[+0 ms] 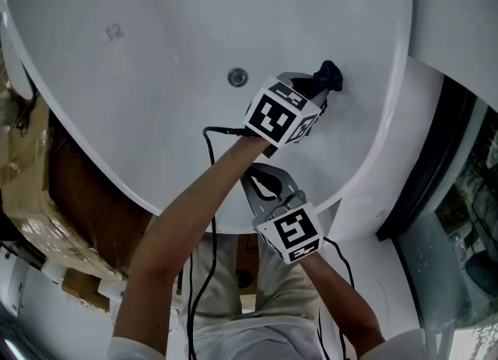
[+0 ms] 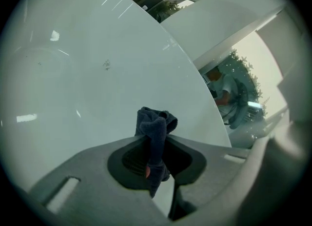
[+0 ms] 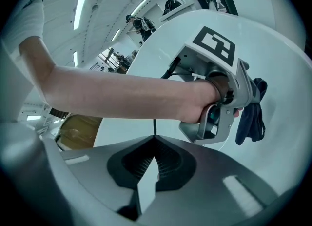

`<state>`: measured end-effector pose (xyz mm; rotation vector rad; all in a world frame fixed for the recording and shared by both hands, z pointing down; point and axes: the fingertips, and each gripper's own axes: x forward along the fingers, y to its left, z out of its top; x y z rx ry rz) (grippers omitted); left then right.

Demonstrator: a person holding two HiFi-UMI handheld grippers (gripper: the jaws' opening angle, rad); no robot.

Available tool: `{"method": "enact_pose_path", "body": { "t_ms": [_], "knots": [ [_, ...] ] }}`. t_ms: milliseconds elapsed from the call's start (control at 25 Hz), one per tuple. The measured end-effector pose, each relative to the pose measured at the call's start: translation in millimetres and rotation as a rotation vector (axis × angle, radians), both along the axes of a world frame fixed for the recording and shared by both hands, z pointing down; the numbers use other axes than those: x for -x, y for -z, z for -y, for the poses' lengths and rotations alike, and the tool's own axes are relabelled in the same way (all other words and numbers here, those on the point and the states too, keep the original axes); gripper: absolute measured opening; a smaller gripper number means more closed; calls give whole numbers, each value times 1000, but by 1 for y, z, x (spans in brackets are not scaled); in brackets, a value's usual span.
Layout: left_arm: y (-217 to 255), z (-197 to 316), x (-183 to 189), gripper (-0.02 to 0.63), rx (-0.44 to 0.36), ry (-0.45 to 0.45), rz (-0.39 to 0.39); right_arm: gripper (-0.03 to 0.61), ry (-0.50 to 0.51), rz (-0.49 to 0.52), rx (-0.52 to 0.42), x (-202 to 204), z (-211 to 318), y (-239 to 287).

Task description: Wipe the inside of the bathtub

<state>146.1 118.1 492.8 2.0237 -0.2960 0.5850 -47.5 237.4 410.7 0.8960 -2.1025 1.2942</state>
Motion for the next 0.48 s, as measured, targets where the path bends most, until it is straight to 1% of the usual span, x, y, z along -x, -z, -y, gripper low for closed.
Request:
{"method": "enact_pose_path", "body": {
  "t_ms": [80, 160, 280, 360, 480],
  "knots": [
    [4, -5, -4, 60, 4, -7, -9, 6, 19, 52, 9, 4, -5, 6],
    [6, -9, -8, 60, 4, -20, -17, 6, 61, 133, 21, 10, -10, 14],
    [7, -14, -13, 60, -17, -62, -29, 6, 175, 272, 34, 16, -18, 28],
    [6, -17, -14, 60, -38, -88, -32, 6, 228, 352, 44, 17, -22, 37],
    [5, -24, -17, 60, -54, -117, -32, 6, 243, 422, 70, 16, -29, 45]
  ]
}}
